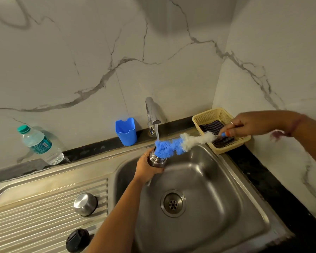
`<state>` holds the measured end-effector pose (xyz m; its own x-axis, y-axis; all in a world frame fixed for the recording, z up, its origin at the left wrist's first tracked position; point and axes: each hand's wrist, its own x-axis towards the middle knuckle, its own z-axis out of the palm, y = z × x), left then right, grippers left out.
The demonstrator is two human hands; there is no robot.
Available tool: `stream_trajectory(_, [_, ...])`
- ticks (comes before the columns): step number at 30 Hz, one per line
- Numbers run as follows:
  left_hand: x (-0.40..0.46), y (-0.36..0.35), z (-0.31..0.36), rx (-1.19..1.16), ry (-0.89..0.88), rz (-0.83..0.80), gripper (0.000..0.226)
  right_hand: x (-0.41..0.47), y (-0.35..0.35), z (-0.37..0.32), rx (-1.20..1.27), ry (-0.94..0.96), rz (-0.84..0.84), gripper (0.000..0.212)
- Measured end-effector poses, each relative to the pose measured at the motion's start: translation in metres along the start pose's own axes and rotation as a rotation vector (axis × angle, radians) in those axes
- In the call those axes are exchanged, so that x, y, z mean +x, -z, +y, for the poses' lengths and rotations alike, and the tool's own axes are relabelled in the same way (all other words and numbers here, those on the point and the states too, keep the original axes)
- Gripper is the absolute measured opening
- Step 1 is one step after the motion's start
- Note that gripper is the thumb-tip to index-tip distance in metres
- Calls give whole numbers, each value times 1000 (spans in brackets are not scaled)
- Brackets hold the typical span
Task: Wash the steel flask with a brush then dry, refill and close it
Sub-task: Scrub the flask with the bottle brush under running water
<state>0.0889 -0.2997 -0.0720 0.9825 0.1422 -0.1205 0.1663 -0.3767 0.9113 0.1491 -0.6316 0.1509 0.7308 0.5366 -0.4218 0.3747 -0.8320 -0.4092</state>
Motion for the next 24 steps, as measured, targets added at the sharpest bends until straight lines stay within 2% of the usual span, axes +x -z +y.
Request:
stream_trajectory(8, [0, -1, 1, 61, 13, -23, 88, 25, 55, -70, -714, 44, -32, 31])
stream_trajectory(11, [0, -1, 3, 62, 33, -21, 87, 29, 60, -90, -1078, 159, 108, 34])
stream_trajectory(15, [2, 2, 4, 35, 91, 32, 96, 41, 53, -98, -1312, 248, 206, 35])
stream_trajectory(19, [-1, 3, 1, 58, 108, 49, 93, 53, 52, -106, -1225, 223, 88, 36])
stream_trajectory(22, [-4, 2, -1, 88, 73, 35, 89, 66, 56, -106, -863, 124, -111, 31])
stream_trajectory(24, [-6, 0, 2, 99, 56, 4, 89, 74, 61, -106, -647, 40, -219, 20])
